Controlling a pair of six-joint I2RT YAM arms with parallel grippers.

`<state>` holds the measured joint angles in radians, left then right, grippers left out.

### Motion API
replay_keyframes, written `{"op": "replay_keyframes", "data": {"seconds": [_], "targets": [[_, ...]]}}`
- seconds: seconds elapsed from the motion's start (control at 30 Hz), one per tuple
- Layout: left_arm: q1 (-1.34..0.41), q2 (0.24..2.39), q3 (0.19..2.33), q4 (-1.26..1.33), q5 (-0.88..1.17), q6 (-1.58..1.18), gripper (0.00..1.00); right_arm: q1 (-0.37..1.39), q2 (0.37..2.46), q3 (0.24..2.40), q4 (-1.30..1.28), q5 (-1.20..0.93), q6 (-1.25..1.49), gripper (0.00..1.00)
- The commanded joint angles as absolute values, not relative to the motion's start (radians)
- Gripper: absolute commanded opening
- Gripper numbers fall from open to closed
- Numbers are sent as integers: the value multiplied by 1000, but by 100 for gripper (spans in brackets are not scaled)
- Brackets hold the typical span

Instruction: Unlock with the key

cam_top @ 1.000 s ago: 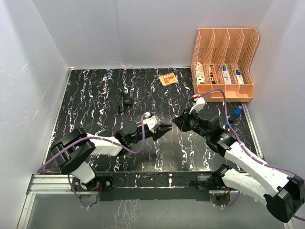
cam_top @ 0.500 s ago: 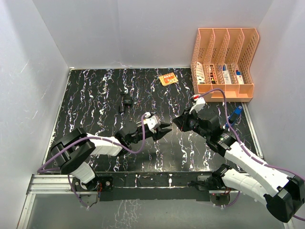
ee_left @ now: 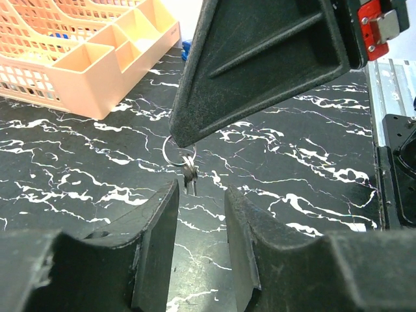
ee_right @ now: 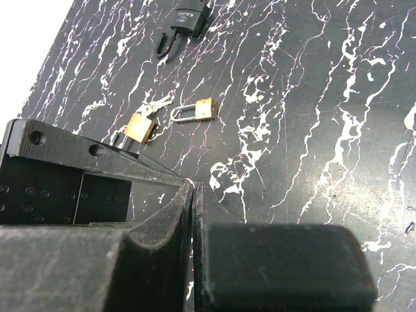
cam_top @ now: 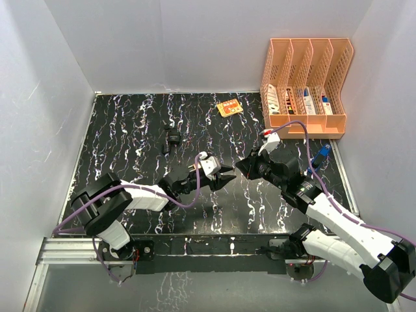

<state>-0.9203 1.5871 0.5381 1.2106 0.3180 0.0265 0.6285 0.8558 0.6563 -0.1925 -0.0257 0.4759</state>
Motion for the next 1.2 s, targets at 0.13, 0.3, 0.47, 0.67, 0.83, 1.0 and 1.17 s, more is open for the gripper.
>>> {"op": "replay_keyframes", "data": {"seconds": [0.13, 0.3, 0.47, 0.67, 0.83, 1.0, 1.17], "targets": [[-927, 1601, 571, 1247, 356, 25, 30, 633, 834, 673, -166, -19, 466, 0], [-927, 1596, 567, 1246, 357, 25, 24, 633, 833, 670, -166, -16, 466, 0], [-927, 1587, 560, 1243, 353, 24, 18, 633, 831, 669, -165, -14, 466, 0], [-927, 1579, 551, 1244, 347, 24, 15, 633, 828, 668, -170, -11, 465, 0], [-927, 1572, 548, 1240, 340, 26, 12, 632, 827, 669, -172, -7, 465, 0], [-927, 1563, 543, 1235, 333, 25, 10, 632, 827, 668, -173, -4, 464, 0], [-927, 1557, 537, 1233, 326, 27, 6, 633, 827, 669, -175, -3, 462, 0]]}}
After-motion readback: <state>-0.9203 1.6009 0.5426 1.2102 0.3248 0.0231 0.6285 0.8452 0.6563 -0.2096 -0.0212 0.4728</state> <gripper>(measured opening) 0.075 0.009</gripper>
